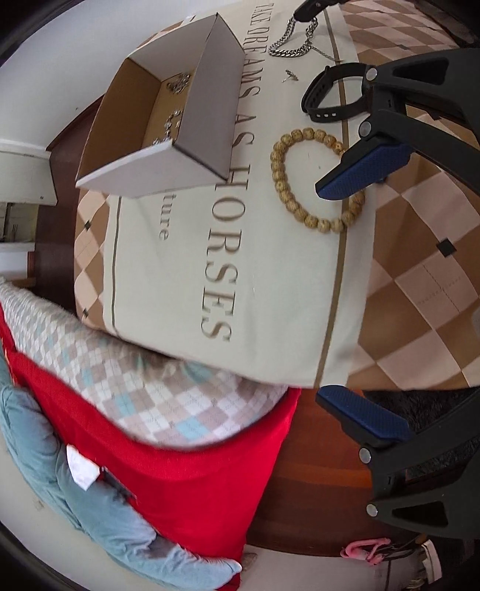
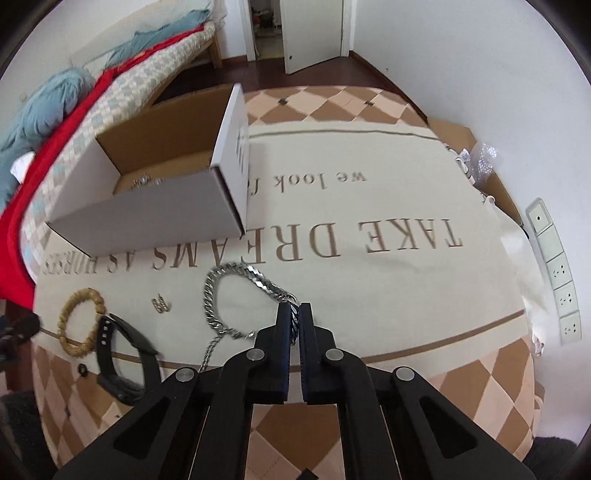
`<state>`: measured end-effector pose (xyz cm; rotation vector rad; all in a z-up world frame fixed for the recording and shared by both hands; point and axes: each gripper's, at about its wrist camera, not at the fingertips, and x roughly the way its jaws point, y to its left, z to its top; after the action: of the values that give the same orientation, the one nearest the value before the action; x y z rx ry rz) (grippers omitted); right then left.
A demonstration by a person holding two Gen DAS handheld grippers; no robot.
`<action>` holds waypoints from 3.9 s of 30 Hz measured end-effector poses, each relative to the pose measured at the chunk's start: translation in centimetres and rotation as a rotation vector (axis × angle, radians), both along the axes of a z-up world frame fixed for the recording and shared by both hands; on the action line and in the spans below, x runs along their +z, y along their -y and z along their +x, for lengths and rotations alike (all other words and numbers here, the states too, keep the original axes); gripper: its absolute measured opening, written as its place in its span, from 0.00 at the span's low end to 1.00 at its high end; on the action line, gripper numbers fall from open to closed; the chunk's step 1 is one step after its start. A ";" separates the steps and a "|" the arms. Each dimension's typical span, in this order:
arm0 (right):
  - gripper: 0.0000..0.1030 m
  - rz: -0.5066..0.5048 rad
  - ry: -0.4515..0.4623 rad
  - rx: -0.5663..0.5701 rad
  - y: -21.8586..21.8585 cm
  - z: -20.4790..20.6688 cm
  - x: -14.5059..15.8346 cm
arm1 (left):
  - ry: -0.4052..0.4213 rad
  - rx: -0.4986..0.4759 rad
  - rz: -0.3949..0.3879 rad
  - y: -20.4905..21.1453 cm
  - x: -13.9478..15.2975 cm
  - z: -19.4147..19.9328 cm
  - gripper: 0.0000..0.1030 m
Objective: Organize jewelry
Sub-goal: 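Grasp the wooden bead bracelet with the left tool while the right tool grasps the silver link bracelet, then carry both bracelets into the white box and open both tools, then withdraw both open tools from the box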
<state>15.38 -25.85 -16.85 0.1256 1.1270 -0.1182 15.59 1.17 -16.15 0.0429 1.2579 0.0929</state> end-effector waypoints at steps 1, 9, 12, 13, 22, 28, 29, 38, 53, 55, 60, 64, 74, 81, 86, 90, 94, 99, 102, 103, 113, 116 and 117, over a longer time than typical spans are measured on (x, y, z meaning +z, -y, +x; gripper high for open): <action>0.04 0.009 0.009 -0.003 0.3 -0.2 0.5 | -0.010 -0.004 -0.010 0.2 -0.3 0.3 0.99; 0.04 0.060 0.045 0.003 0.3 -1.0 3.1 | -0.062 -0.068 -0.087 1.8 -2.3 1.8 0.33; 0.04 0.078 0.055 0.003 0.4 -1.1 3.7 | -0.062 -0.092 -0.098 2.3 -2.1 1.8 0.06; 0.04 0.086 0.058 0.004 0.4 -1.1 3.8 | -0.060 -0.095 -0.101 2.4 -2.0 1.8 0.06; 0.04 0.186 0.093 0.012 0.5 -1.0 6.5 | 0.054 -0.133 -0.158 2.9 4.1 0.1 0.06; 0.04 0.231 0.150 0.036 0.0 -0.7 9.6 | 0.135 -0.165 -0.217 3.1 9.3 0.7 0.06; 0.04 0.235 0.160 0.041 -0.2 -0.6 10.2 | 0.149 -0.167 -0.225 3.1 10.1 0.7 0.06; 0.04 0.251 0.227 0.109 -1.7 2.6 14.6 | 0.230 -0.256 -0.256 5.5 15.7 4.0 0.06; 0.04 0.325 0.090 0.161 -3.9 10.0 11.1 | 0.051 -0.279 -0.370 8.0 10.1 10.7 0.06; 0.04 0.338 0.074 0.169 -4.1 10.3 10.5 | 0.018 -0.271 -0.391 8.0 9.3 11.3 0.08; 0.06 0.415 -0.079 0.168 -3.8 11.8 7.2 | -0.020 -0.210 -0.392 7.1 8.4 11.7 0.28; 0.38 0.302 -0.072 0.144 -3.3 11.2 7.0 | 0.066 -0.197 -0.295 6.5 9.4 11.0 0.65; 0.99 -0.025 -0.071 0.103 -3.3 10.2 6.9 | 0.215 -0.140 -0.011 4.6 10.4 8.4 0.99; 1.00 -0.069 -0.063 0.095 -3.6 9.6 6.8 | 0.200 -0.135 0.014 4.3 9.4 7.1 0.99; 1.00 -0.091 -0.038 0.100 -4.4 9.0 7.9 | 0.210 -0.129 0.003 4.5 10.0 6.2 0.99; 1.00 -0.096 -0.019 0.104 -4.6 8.1 9.1 | 0.238 -0.124 -0.007 4.5 11.1 5.0 0.99; 1.00 -0.121 0.012 0.109 -5.0 6.7 10.4 | 0.268 -0.116 -0.004 4.4 12.3 3.3 0.99; 1.00 -0.125 0.056 0.109 -5.4 4.6 12.4 | 0.320 -0.112 -0.004 4.3 14.5 1.2 0.99; 1.00 -0.118 0.082 0.107 -5.4 3.5 13.6 | 0.346 -0.112 -0.005 4.2 15.8 0.0 0.99; 1.00 -0.113 0.091 0.107 -5.4 3.0 14.1 | 0.355 -0.113 -0.005 4.2 16.1 -0.4 0.99; 1.00 -0.122 0.189 0.094 -5.6 -1.9 18.7 | 0.420 -0.129 -0.020 4.4 19.3 -4.4 0.99; 1.00 -0.103 0.202 0.085 -5.3 -3.2 19.4 | 0.430 -0.128 -0.020 4.4 19.5 -5.3 0.99; 1.00 -0.102 0.203 0.083 -5.2 -3.5 19.5 | 0.430 -0.125 -0.016 4.4 19.3 -5.6 0.99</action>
<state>11.84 -20.61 2.62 -0.0006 0.9203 -0.0867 10.03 -3.20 3.18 0.0831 0.8242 -0.0166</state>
